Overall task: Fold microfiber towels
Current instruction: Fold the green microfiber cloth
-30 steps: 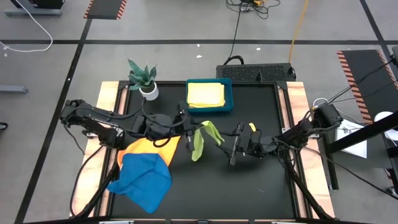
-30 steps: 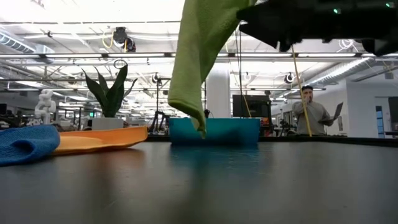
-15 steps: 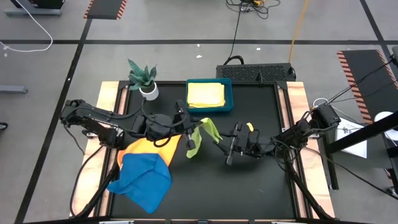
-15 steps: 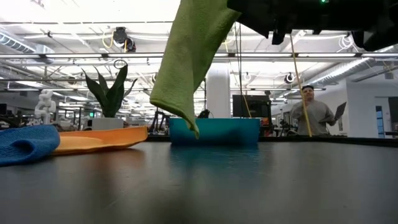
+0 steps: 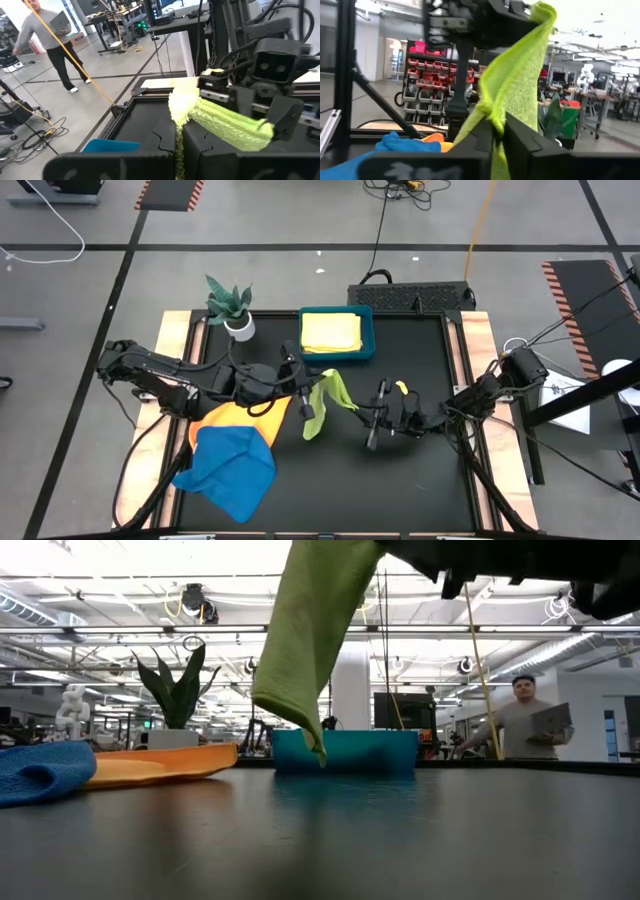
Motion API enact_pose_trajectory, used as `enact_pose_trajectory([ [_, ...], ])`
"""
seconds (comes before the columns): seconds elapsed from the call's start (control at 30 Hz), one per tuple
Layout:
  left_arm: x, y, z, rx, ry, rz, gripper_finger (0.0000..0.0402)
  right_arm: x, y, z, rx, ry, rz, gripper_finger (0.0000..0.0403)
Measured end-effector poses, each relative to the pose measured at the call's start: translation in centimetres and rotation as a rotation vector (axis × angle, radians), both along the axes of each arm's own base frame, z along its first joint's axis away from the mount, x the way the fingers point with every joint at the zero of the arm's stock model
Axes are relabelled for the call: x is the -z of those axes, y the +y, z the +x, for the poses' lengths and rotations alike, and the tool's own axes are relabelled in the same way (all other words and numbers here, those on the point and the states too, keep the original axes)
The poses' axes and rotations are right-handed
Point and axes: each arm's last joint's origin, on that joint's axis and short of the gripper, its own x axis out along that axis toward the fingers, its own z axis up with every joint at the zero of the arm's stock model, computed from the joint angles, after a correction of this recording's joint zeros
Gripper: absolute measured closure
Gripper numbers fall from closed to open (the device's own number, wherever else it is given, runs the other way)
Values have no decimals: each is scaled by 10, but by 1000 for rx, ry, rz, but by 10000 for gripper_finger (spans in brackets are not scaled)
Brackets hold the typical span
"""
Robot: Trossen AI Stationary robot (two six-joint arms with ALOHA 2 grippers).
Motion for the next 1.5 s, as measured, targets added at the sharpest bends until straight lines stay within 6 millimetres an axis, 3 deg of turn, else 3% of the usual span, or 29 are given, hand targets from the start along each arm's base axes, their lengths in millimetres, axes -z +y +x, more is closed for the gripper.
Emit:
enact_pose_trajectory([
  [0.1, 2, 0, -1, -13, 17, 7, 397, -2, 6, -3, -14, -9, -24, 398],
  [0.3, 2, -6, -2, 3, 19, 1, 393, -5, 20, -11, 11, -16, -46, 398],
  [0.67, 1, -46, -15, 138, 23, -31, 398, -30, 54, -46, -51, -54, -47, 402],
  [0.93, 0, -81, -26, 285, 9, -106, 398, -46, 68, -63, -262, -8, 62, 402],
  [1.1, 0, -99, -33, 400, 8, -205, 392, -63, 84, -54, -515, 70, 179, 402],
  [1.2, 0, -106, -36, 444, 9, -254, 397, -75, 91, -49, -565, 127, 227, 402],
  [1.33, 4, -105, -36, 431, 46, -253, 394, -78, 89, -45, -513, 172, 262, 403],
  [1.5, 23, -75, -26, 304, 123, -263, 393, -69, 68, -45, -329, 268, 350, 403],
])
